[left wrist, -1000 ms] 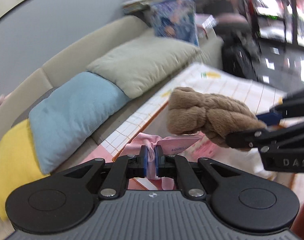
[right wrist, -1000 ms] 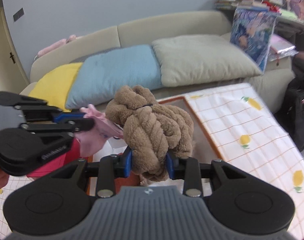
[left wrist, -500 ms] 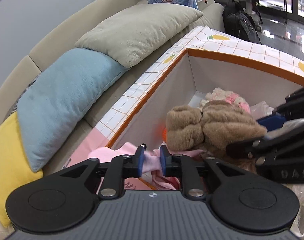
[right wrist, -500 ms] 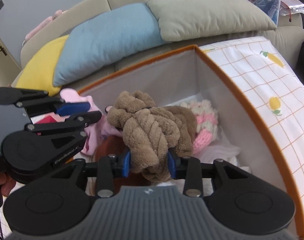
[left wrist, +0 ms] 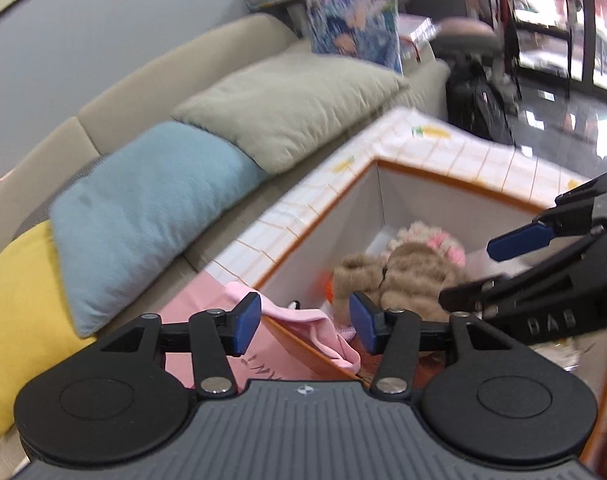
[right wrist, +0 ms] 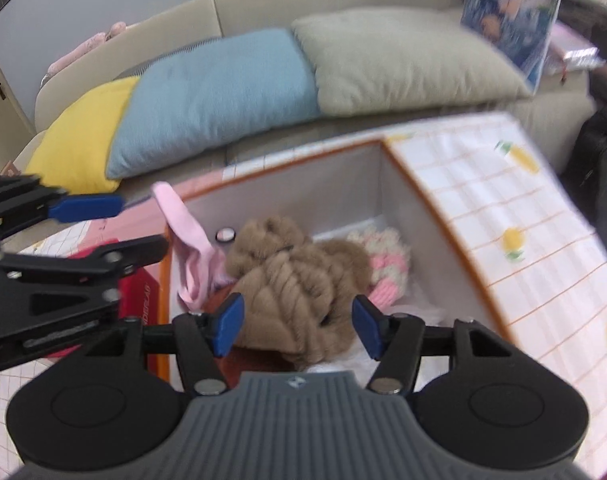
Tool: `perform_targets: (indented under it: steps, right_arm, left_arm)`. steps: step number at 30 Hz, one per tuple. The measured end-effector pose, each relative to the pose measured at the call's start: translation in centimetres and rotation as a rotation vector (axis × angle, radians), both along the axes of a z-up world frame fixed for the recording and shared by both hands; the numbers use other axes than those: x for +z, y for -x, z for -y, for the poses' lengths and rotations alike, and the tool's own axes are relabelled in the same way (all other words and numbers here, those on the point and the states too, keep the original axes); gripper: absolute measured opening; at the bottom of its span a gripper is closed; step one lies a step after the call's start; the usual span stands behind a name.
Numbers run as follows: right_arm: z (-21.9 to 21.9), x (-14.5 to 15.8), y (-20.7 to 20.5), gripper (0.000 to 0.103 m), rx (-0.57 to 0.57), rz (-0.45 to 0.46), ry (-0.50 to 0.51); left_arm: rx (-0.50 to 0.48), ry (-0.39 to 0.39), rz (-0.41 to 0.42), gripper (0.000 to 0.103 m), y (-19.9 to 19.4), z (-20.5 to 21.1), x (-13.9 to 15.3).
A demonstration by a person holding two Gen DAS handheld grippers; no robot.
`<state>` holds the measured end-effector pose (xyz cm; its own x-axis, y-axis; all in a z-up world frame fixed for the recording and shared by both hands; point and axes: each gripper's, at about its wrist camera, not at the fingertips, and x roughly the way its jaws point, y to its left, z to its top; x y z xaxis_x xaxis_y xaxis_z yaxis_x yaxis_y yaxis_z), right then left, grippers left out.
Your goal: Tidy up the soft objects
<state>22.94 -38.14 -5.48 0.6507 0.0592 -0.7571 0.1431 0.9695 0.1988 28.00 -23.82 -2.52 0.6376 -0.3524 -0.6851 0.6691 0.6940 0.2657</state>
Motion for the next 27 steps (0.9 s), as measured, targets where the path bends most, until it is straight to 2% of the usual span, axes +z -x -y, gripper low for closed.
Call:
perform_targets:
  steps: [3, 9, 14, 19, 23, 25, 27]
  right_arm:
    - [-0.5, 3.1, 1.9, 0.068, -0.015, 0.061, 0.026]
    - [-2.9, 9.1, 7.3, 0.074, -0.01, 0.179, 0.056]
    - [-5.8, 12.3, 13.1, 0.082, 0.012, 0.27, 0.063]
    - [-8.6, 12.7, 18.3, 0.085, -0.003, 0.301, 0.065]
    - [-10.6, 11.3, 21.8, 0.09, -0.081, 0.32, 0.081]
    - [-11.7, 10.3, 23.2, 0.09, -0.107, 0.325, 0.109]
    - [-12.8, 9.3, 24.1, 0.09, -0.102, 0.318, 0.147]
  left_arm:
    - [0.038, 0.076, 0.035, 0.063, 2.3, -2.0, 2.8]
    - [0.113, 0.195, 0.142, 0.069, 8.6, -6.2, 8.2]
    - [0.217, 0.294, 0.252, 0.076, 14.6, -10.1, 10.8]
    - [0.337, 0.353, 0.333, 0.076, 19.6, -13.8, 10.5]
    - [0.428, 0.372, 0.307, 0.078, 22.2, -16.5, 8.9]
    - [0.477, 0.358, 0.292, 0.087, 23.2, -17.5, 8.1]
    - [0.524, 0.335, 0.294, 0.09, 24.0, -18.1, 7.2]
